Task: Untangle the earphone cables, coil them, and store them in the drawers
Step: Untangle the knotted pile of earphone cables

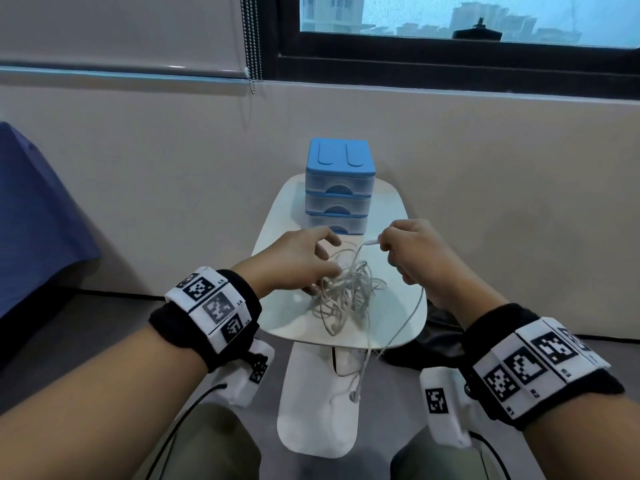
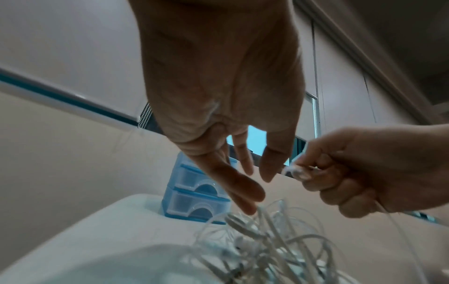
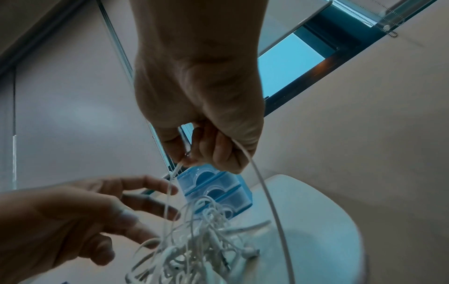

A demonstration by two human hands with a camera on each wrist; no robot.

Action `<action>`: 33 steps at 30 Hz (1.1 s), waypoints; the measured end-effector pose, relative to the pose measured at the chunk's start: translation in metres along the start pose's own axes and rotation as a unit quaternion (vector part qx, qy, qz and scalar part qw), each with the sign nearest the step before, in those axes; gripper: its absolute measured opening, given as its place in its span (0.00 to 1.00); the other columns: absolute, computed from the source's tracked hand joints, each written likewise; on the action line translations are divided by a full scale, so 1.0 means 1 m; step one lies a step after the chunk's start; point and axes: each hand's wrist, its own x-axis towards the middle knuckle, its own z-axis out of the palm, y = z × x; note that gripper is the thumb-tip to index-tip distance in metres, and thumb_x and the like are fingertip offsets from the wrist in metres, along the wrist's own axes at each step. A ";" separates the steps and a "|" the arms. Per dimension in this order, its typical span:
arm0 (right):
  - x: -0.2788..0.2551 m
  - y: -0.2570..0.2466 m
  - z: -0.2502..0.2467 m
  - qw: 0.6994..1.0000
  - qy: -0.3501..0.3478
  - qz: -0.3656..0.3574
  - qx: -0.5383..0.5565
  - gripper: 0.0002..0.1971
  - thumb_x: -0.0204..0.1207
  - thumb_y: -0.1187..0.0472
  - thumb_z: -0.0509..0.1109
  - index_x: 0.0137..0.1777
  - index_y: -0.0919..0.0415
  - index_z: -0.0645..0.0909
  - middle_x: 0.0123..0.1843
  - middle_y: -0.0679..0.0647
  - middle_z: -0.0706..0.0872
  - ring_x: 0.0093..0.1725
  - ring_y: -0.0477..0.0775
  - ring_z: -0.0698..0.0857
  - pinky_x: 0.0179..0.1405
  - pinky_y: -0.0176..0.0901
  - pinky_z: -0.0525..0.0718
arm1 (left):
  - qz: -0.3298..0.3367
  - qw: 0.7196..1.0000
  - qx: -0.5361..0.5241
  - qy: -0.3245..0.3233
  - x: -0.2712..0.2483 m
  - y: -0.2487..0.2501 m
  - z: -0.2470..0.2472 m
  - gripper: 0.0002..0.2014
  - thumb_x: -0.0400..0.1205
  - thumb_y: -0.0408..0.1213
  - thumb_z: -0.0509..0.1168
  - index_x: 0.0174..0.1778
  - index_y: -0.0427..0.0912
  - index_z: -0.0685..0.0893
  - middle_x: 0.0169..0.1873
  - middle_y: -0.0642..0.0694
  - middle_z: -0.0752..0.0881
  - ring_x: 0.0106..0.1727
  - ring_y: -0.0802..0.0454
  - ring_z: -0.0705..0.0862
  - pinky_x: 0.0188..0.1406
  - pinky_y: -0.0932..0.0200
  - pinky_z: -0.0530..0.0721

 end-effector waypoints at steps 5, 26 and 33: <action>-0.005 0.021 0.004 0.994 -0.054 -0.010 -0.092 0.13 0.78 0.57 0.78 0.34 0.61 0.83 0.20 0.43 0.70 0.21 0.45 0.65 0.24 0.38 0.65 | 0.063 0.994 0.080 -0.024 -0.006 -0.004 -0.015 0.20 0.77 0.27 0.73 0.59 0.55 0.83 0.59 0.50 0.85 0.49 0.44 0.90 0.50 0.43 0.92; -0.020 0.023 0.010 0.968 -0.163 -0.030 -0.187 0.10 0.77 0.52 0.80 0.37 0.55 0.93 0.22 0.47 0.77 0.25 0.43 0.70 0.28 0.36 0.70 | 0.033 0.967 0.251 0.021 0.003 -0.018 0.022 0.19 0.78 0.50 0.71 0.30 0.40 0.78 0.35 0.43 0.81 0.37 0.45 0.75 0.35 0.52 0.72; -0.018 0.007 0.006 0.958 -0.133 -0.025 -0.252 0.13 0.77 0.60 0.75 0.31 0.55 0.88 0.20 0.44 0.78 0.19 0.43 0.73 0.21 0.33 0.71 | 0.103 0.971 0.201 0.073 0.003 -0.003 0.023 0.22 0.77 0.51 0.73 0.27 0.38 0.79 0.30 0.50 0.80 0.33 0.51 0.75 0.33 0.53 0.75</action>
